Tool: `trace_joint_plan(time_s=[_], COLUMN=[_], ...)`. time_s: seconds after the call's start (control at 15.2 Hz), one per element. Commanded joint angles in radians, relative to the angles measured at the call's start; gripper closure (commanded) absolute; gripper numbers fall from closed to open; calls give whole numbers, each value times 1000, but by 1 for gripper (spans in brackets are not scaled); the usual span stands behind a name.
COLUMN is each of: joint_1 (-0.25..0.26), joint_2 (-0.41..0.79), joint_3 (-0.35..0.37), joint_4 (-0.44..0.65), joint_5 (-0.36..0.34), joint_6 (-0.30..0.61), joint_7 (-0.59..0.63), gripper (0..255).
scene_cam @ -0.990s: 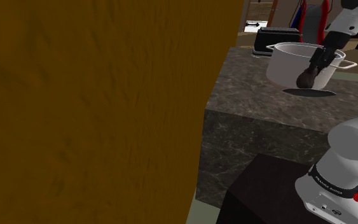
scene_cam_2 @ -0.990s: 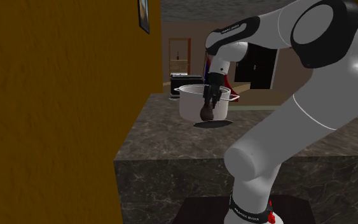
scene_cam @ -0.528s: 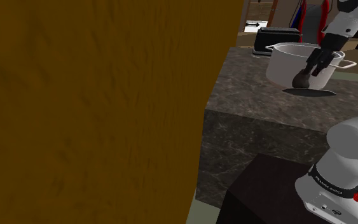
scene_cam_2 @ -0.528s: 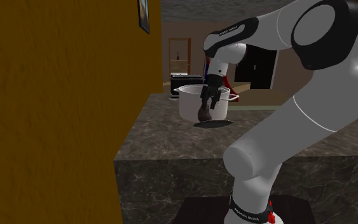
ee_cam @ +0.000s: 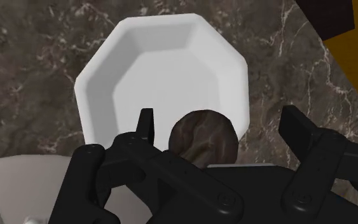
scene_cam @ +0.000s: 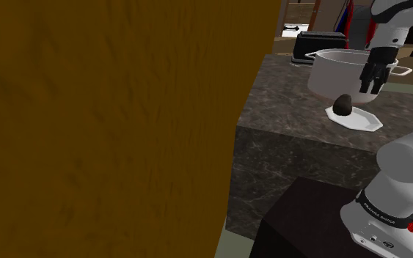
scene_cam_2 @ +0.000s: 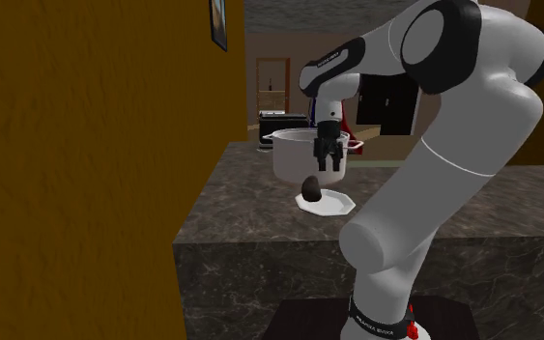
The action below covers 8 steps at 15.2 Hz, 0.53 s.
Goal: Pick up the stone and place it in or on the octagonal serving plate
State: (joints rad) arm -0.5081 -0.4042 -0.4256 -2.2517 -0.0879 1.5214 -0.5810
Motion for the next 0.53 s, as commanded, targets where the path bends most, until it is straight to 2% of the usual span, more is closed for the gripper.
trace_joint_plan(time_s=[0.0, 0.46], joint_1=[5, 11], joint_2=[36, 35], joint_3=[-4, -10], joint_4=[45, 45], joint_5=[-4, -6], joint_6=[73, 73], joint_7=[-3, -1], gripper=[0, 0])
